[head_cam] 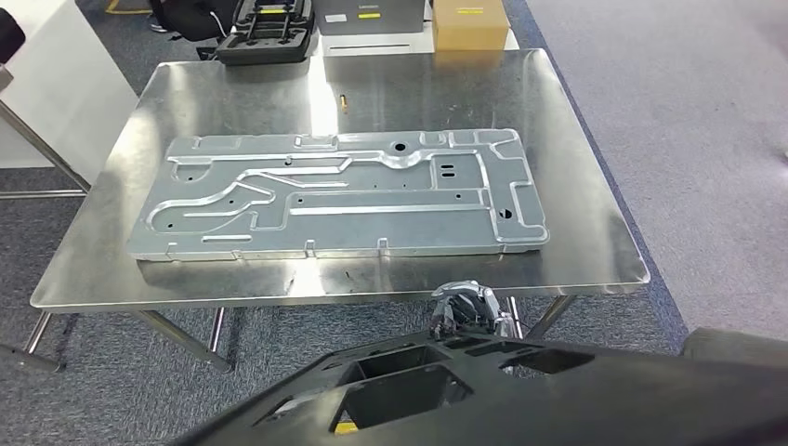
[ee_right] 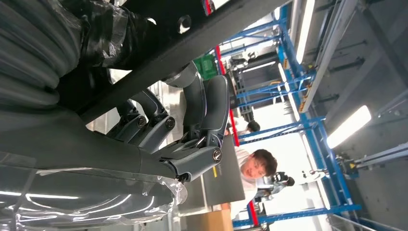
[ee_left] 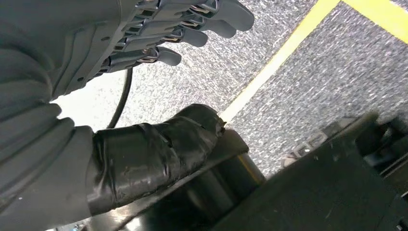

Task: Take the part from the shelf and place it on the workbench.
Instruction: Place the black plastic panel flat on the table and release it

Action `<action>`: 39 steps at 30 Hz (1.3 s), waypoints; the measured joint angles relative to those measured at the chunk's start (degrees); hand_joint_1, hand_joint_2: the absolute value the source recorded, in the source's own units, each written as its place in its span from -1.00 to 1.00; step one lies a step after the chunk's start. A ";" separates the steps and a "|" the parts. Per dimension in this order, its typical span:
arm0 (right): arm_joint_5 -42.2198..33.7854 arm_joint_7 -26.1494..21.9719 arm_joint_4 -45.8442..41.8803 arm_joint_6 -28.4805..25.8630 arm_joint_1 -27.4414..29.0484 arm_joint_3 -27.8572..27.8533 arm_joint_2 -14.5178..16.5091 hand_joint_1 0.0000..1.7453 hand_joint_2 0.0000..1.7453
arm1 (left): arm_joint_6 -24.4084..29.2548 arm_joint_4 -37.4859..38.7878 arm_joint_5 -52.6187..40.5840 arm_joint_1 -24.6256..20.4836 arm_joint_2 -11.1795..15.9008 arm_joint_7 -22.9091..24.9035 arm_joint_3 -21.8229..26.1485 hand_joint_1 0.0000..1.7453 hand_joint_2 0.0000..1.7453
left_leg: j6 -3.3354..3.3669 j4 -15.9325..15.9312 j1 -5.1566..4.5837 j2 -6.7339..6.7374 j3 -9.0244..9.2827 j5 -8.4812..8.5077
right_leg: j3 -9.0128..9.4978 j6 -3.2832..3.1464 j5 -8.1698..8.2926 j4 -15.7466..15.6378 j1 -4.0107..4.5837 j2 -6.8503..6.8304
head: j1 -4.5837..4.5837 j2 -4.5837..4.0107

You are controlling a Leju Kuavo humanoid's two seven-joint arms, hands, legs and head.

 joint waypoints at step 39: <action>-2.03 0.63 1.68 3.01 -0.99 0.20 -0.20 1.00 1.00 | -0.71 0.00 0.14 -0.10 0.43 -0.43 -0.09 -1.00 1.00 | 0.87 -6.87 0.01 0.69 2.63 5.30 | 1.05 0.64 -1.79 0.86 -0.18 0.33 | -0.56 0.00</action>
